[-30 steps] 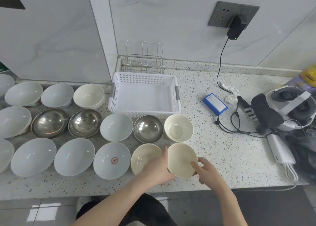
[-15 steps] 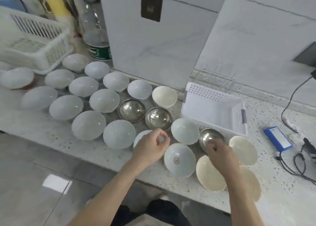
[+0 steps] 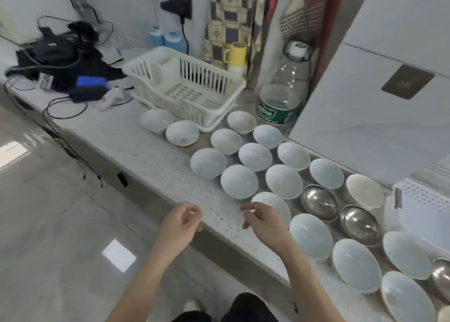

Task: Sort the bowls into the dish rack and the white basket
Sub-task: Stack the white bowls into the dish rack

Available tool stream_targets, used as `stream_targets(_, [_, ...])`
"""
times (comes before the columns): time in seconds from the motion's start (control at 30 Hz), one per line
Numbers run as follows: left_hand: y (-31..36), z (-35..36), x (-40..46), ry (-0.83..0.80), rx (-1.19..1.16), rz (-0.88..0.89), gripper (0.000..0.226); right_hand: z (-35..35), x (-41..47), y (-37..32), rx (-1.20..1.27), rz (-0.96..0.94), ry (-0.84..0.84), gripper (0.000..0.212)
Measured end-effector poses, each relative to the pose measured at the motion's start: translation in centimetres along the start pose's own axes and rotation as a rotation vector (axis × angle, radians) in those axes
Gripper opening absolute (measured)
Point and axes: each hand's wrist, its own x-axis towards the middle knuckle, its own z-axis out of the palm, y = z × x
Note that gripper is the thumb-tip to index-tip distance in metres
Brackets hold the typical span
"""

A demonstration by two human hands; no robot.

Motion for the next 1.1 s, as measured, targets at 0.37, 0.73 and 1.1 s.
stream_targets(0.37, [-1.3,-6.1,5.3,-0.008,-0.094,-0.094,0.01,5.7,7.0,-5.9,0.048,0.072,-0.077,0.021])
stream_targets(0.73, [0.1,-15.2,19.4,-0.001,-0.015,-0.13,0.01,10.8,20.0,-14.4,0.146,0.062,-0.165,0.02])
stream_targets(1.1, [1.8,-19.7,28.9,-0.003,-0.024,-0.199,0.007,10.3,26.3,-18.7,0.266,0.094,-0.02,0.021])
